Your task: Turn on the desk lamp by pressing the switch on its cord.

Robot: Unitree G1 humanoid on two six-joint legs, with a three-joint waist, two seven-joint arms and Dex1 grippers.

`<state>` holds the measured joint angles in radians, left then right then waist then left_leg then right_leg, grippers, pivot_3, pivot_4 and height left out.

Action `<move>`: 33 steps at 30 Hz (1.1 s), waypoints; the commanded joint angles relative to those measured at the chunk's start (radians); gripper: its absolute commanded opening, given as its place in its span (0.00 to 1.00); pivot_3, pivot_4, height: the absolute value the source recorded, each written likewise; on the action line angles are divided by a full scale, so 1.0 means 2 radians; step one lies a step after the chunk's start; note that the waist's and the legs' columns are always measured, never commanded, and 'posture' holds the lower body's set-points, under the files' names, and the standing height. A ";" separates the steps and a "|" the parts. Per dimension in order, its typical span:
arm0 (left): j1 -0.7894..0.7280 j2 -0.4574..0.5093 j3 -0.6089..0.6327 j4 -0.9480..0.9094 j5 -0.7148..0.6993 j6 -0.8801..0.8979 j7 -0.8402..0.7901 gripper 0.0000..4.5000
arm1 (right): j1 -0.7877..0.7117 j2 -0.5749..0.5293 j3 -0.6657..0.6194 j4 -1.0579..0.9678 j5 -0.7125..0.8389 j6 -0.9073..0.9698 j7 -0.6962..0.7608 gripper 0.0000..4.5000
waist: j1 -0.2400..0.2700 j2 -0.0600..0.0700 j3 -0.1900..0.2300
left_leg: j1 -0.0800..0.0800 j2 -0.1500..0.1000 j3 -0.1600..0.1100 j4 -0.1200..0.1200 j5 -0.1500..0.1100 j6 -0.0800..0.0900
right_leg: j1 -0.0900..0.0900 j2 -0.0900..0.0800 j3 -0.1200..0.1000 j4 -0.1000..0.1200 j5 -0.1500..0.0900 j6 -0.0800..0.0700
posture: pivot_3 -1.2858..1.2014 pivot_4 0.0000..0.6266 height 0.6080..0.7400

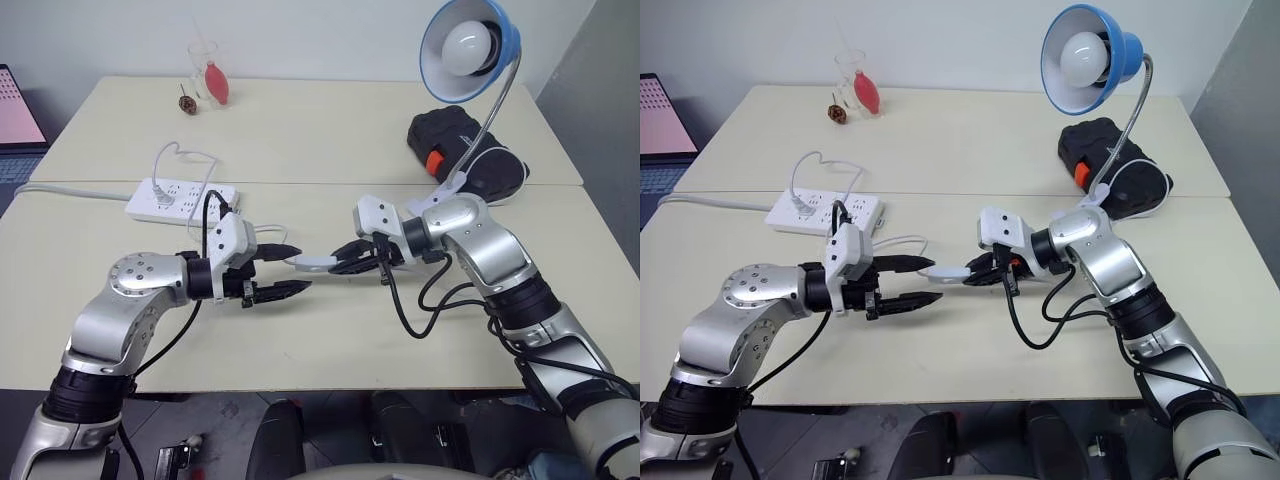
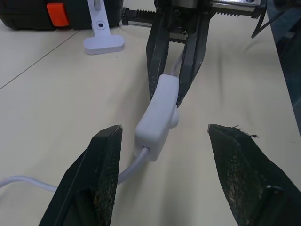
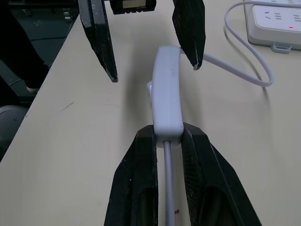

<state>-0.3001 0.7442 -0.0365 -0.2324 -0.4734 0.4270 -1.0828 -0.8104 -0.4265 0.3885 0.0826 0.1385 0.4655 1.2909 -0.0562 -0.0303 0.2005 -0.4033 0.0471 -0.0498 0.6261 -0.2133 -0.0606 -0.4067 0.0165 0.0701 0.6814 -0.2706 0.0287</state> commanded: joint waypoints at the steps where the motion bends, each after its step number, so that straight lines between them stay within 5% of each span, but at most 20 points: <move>1: -0.011 0.000 -0.008 0.000 0.013 -0.009 -0.002 0.67 | -0.010 -0.003 -0.004 -0.024 0.011 -0.002 0.006 0.08 | 0.000 0.000 0.000 | 0.000 0.000 0.000 0.000 0.000 0.000 | 0.000 0.000 0.000 0.000 0.000 0.000 | 0.52 0.24 1.00; 20: -0.031 -0.023 -0.029 0.028 0.043 -0.034 0.001 0.67 | -0.009 -0.002 0.000 -0.030 0.012 -0.001 0.007 0.08 | 0.000 0.000 0.000 | 0.000 0.000 0.000 0.000 0.000 0.000 | 0.000 0.000 0.000 0.000 0.000 0.000 | 0.52 0.24 1.00; 33: -0.038 -0.028 -0.031 0.056 0.060 -0.058 -0.010 0.16 | -0.011 -0.003 0.002 -0.032 0.013 0.000 0.009 0.08 | 0.000 0.000 0.000 | 0.000 0.000 0.000 0.000 0.000 0.000 | 0.000 0.000 0.000 0.000 0.000 0.000 | 0.52 0.24 1.00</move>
<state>-0.3575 0.6831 -0.1257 -0.1299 -0.3600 0.3230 -1.1240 -0.8115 -0.4356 0.4035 0.0611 0.1381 0.4681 1.3010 -0.0560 -0.0303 0.2005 -0.4035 0.0469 -0.0499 0.6264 -0.2133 -0.0606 -0.4067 0.0165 0.0701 0.6814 -0.2705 0.0287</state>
